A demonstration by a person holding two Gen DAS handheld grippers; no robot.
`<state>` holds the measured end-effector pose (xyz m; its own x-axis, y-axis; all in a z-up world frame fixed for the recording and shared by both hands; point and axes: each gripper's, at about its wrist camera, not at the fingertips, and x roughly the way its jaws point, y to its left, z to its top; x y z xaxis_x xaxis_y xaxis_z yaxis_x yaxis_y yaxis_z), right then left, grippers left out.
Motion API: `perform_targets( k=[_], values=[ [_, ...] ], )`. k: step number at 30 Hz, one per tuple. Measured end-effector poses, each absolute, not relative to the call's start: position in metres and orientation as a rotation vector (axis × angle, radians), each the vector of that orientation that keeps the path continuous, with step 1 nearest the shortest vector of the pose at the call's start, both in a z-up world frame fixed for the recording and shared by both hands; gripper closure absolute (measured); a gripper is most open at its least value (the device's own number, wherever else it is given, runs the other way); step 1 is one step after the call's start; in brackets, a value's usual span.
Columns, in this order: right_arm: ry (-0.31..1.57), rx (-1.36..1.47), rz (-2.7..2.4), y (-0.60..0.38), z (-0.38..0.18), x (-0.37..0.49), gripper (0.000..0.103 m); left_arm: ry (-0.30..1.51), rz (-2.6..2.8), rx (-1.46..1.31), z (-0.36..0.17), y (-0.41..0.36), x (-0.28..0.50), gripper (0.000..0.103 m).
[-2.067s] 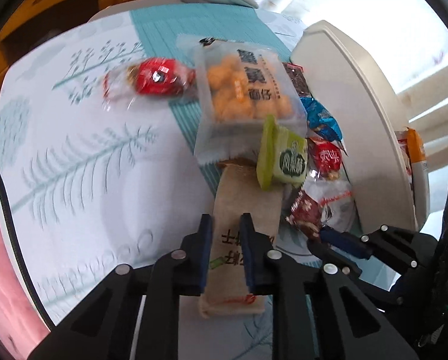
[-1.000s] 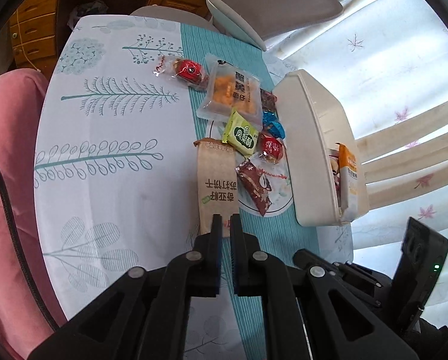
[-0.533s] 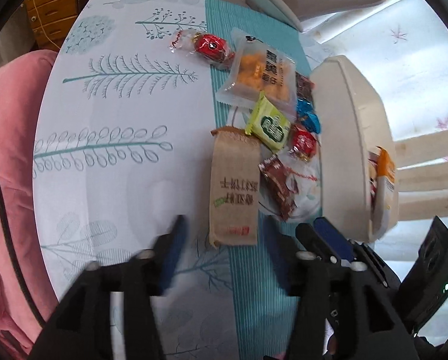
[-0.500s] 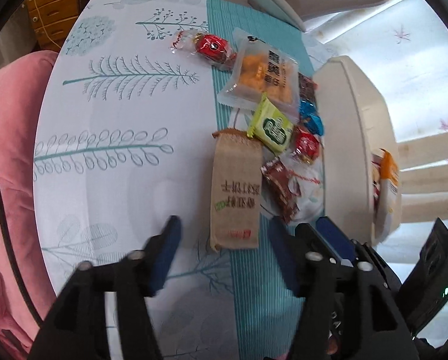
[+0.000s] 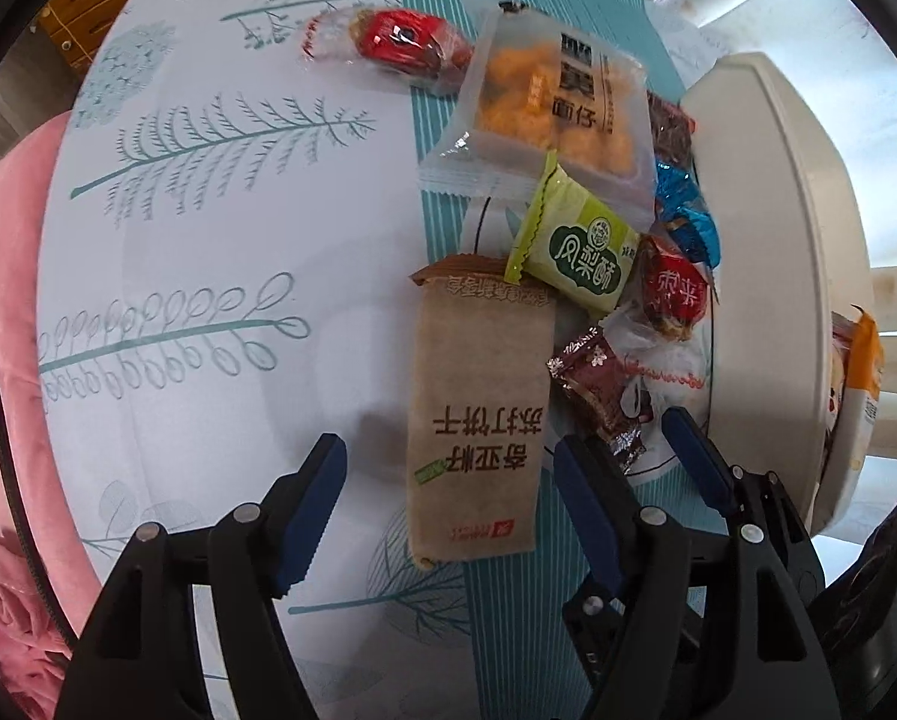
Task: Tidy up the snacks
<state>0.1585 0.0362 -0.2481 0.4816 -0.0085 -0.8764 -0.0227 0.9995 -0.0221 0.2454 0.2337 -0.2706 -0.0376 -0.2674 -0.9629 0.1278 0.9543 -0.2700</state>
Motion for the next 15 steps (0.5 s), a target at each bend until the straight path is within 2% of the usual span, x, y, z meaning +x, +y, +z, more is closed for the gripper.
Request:
perform_targets(
  k=[7, 15],
  values=[
    [1.058, -0.055, 0.034, 0.036, -0.256, 0.161, 0.051, 1.615, -0.299, -0.02, -0.282, 0.209, 0.258, 0.033],
    [1.037, -0.039, 0.072, 0.035, -0.259, 0.165, 0.05, 1.634, -0.268, -0.001, -0.292, 0.19, 0.268, 0.033]
  ],
)
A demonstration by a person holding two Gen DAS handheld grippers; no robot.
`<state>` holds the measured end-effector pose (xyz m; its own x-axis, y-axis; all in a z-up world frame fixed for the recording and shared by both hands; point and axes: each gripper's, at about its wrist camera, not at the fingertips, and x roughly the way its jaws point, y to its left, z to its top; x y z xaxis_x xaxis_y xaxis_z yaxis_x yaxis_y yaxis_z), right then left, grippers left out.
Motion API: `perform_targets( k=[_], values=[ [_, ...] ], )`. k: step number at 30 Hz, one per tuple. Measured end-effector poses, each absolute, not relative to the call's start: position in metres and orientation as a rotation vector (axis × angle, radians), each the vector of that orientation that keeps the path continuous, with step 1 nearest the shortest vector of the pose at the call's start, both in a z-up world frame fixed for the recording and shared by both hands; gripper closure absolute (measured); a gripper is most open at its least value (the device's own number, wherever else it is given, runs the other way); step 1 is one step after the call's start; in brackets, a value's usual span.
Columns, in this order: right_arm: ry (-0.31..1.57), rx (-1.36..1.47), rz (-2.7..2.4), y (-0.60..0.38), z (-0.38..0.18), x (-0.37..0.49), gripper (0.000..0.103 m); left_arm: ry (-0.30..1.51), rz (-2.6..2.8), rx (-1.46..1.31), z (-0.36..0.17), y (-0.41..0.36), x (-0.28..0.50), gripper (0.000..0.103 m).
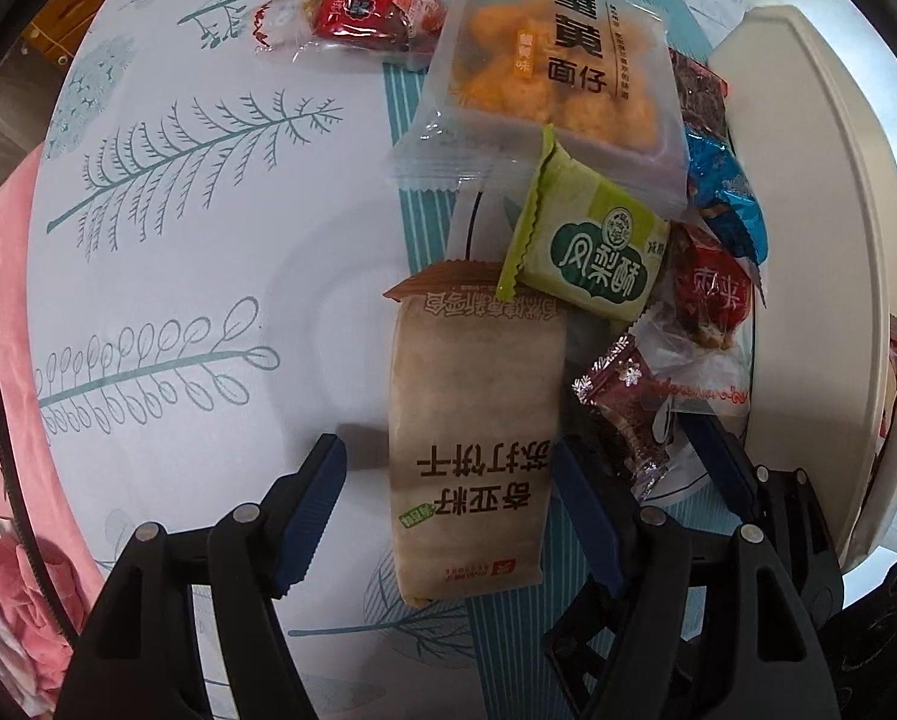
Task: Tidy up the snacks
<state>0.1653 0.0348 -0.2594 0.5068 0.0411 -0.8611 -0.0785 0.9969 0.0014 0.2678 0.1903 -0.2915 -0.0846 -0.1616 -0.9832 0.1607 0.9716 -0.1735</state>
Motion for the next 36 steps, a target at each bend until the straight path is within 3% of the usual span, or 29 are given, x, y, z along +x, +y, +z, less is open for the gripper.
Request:
perform_targets(
  k=[3, 5, 15, 18, 23, 36],
  values=[
    [1.044, -0.045, 0.079, 0.036, -0.26, 0.165, 0.05, 1.621, -0.267, -0.007, -0.291, 0.195, 0.266, 0.038],
    [1.047, -0.047, 0.083, 0.037, -0.261, 0.166, 0.053, 1.612, -0.28, -0.023, -0.29, 0.207, 0.26, 0.051],
    [1.124, -0.009, 0.071, 0.04, -0.257, 0.167, 0.078, 1.66, -0.322, -0.244, -0.293, 0.257, 0.248, 0.078],
    [1.152, 0.007, 0.057, 0.044, -0.255, 0.164, 0.084, 1.654, -0.336, -0.249, -0.292, 0.269, 0.241, 0.092],
    [1.184, 0.078, 0.055, 0.051, -0.253, 0.156, 0.088, 1.656, -0.349, -0.27, -0.292, 0.286, 0.226, 0.099],
    [1.147, 0.199, 0.063, 0.054, -0.236, 0.114, 0.093, 1.601, -0.415, -0.366, -0.287, 0.316, 0.196, 0.1]
  ],
)
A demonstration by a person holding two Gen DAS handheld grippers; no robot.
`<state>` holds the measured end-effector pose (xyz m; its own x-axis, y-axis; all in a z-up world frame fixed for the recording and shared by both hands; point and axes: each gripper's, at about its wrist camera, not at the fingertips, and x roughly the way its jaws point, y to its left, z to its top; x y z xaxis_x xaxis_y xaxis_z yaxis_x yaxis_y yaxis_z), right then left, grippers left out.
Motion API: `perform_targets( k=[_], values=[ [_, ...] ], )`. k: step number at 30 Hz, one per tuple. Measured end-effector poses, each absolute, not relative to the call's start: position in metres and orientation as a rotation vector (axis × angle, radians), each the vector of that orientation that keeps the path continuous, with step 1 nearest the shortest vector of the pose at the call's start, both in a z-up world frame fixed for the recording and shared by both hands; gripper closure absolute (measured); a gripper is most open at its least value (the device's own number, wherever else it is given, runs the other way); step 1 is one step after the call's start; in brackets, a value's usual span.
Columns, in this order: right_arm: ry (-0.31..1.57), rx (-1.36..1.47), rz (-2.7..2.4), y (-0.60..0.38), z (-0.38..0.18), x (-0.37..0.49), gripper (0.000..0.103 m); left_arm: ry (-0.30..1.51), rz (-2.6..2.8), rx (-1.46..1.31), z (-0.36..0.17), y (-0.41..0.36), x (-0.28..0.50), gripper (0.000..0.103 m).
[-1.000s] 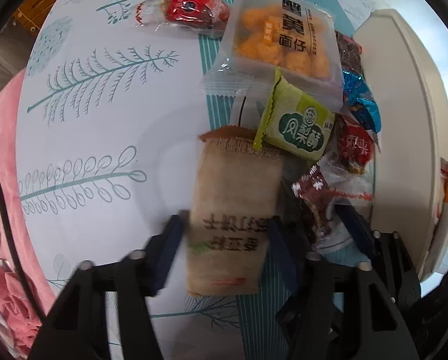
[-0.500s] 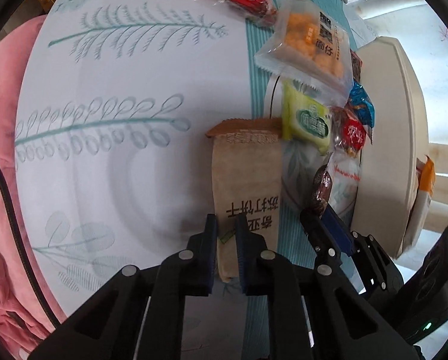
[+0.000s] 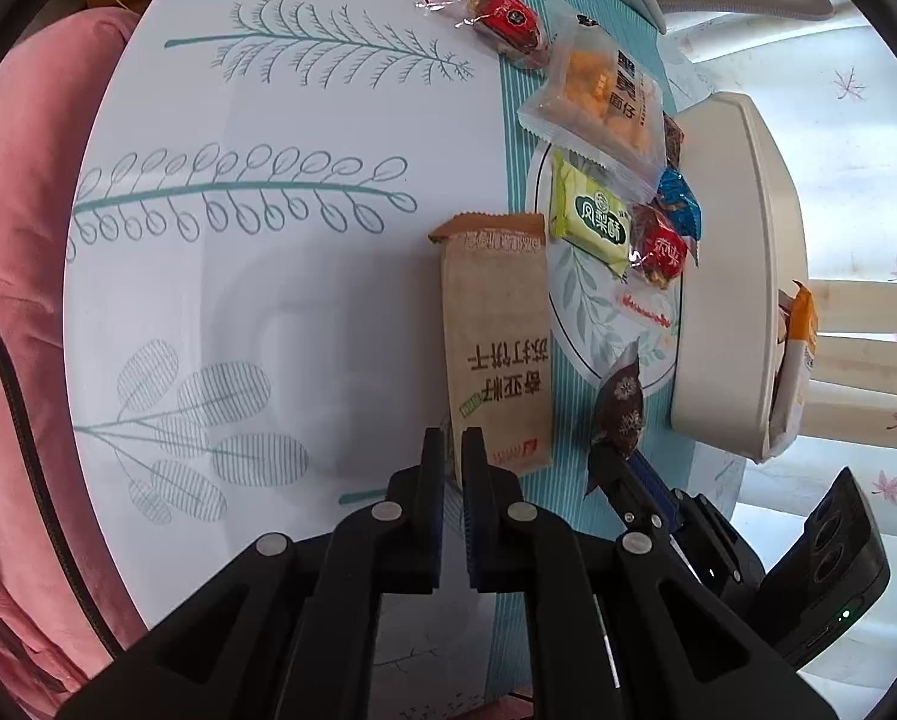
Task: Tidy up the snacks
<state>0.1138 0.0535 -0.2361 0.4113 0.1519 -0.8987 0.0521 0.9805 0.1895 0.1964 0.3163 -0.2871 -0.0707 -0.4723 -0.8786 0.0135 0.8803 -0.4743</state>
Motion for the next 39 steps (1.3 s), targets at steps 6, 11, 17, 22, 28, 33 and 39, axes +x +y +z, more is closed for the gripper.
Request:
perform_targets(
  k=[6, 11, 17, 22, 28, 33, 39],
  values=[
    [1.109, 0.205, 0.046, 0.049, -0.223, 0.104, 0.093, 1.62, -0.397, -0.353, -0.289, 0.306, 0.194, 0.07],
    [1.076, 0.2, 0.039, 0.041, -0.206, 0.099, 0.093, 1.63, -0.343, -0.305, -0.288, 0.287, 0.203, 0.055],
    [1.012, 0.14, 0.076, 0.035, -0.171, 0.086, 0.093, 1.647, -0.27, -0.218, -0.296, 0.258, 0.216, 0.048],
    [0.995, 0.139, 0.111, 0.023, -0.153, 0.077, 0.093, 1.645, -0.202, -0.175, -0.299, 0.243, 0.221, 0.048],
    [0.99, 0.159, 0.148, 0.002, -0.143, 0.077, 0.093, 1.635, -0.144, -0.158, -0.301, 0.224, 0.227, 0.042],
    [0.989, 0.139, 0.199, -0.011, -0.137, 0.08, 0.093, 1.632, -0.092, -0.104, -0.302, 0.2, 0.23, 0.04],
    [0.985, 0.124, 0.254, -0.032, -0.126, 0.084, 0.093, 1.625, -0.025, -0.1, -0.303, 0.18, 0.232, 0.051]
  ],
)
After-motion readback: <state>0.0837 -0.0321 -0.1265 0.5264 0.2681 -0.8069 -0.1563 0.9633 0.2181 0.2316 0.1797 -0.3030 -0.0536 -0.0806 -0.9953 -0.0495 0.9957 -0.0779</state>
